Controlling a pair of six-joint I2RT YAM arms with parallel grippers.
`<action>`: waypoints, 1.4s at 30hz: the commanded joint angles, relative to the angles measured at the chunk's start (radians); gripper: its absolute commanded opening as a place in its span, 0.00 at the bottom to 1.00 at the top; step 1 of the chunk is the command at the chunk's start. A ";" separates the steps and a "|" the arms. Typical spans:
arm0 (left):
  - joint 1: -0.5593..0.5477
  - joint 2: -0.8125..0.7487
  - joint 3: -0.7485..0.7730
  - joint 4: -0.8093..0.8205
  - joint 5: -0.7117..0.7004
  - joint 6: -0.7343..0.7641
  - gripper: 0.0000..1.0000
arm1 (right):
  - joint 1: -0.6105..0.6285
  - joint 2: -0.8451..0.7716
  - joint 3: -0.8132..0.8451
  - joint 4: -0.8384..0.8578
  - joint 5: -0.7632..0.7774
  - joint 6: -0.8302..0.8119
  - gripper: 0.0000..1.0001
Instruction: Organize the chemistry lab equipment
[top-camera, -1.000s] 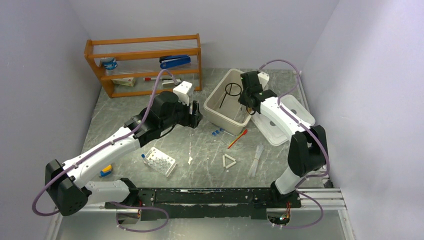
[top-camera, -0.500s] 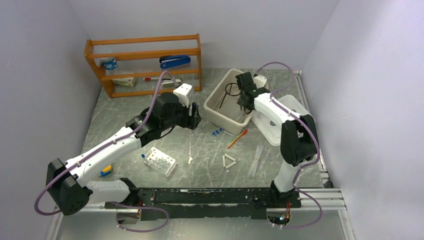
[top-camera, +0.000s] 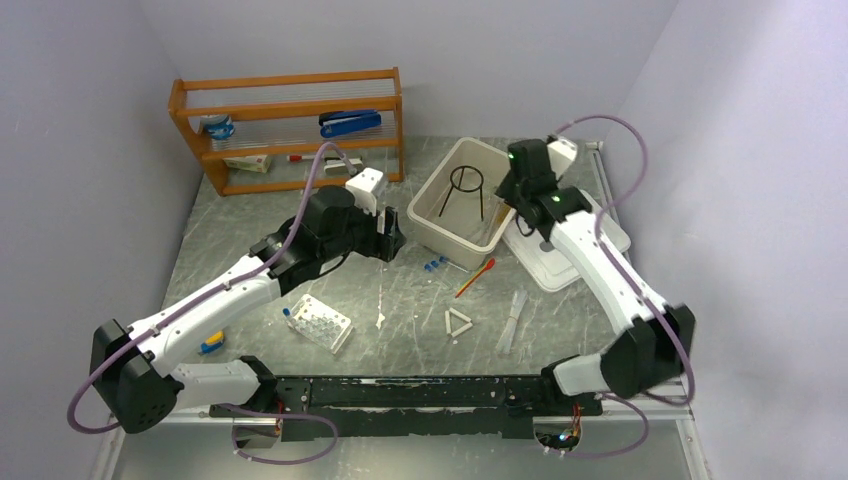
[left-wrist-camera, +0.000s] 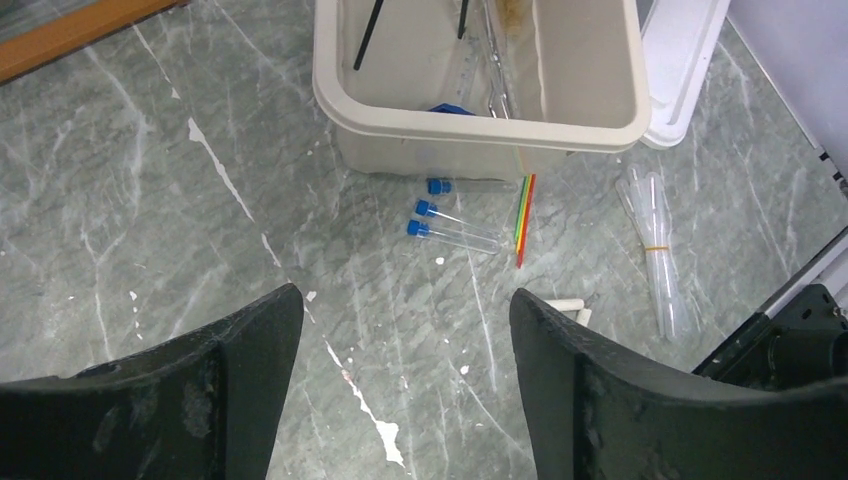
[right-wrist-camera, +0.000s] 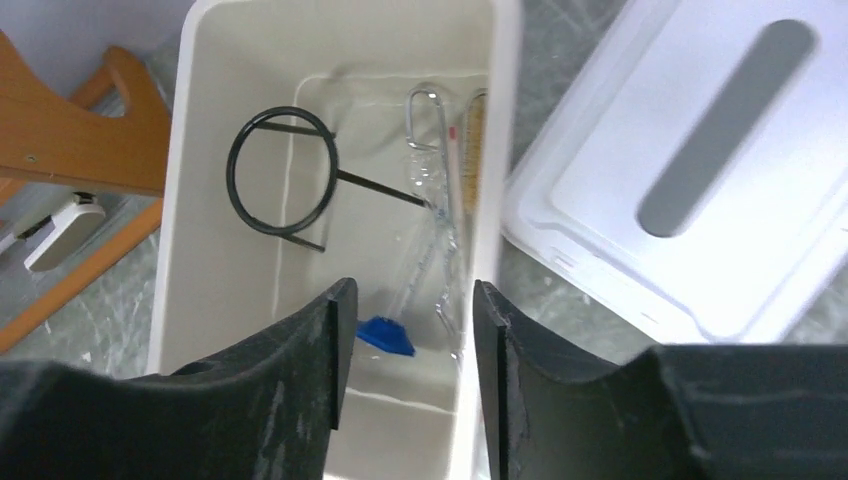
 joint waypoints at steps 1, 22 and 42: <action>0.006 -0.039 -0.019 0.055 0.048 -0.012 0.82 | -0.013 -0.153 -0.115 -0.143 0.097 0.026 0.52; 0.006 -0.032 -0.008 0.057 0.061 0.011 0.90 | -0.015 -0.441 -0.779 -0.119 -0.232 0.266 0.67; 0.006 -0.033 -0.008 0.059 0.043 -0.002 0.88 | -0.009 -0.393 -0.725 -0.098 -0.131 0.222 0.20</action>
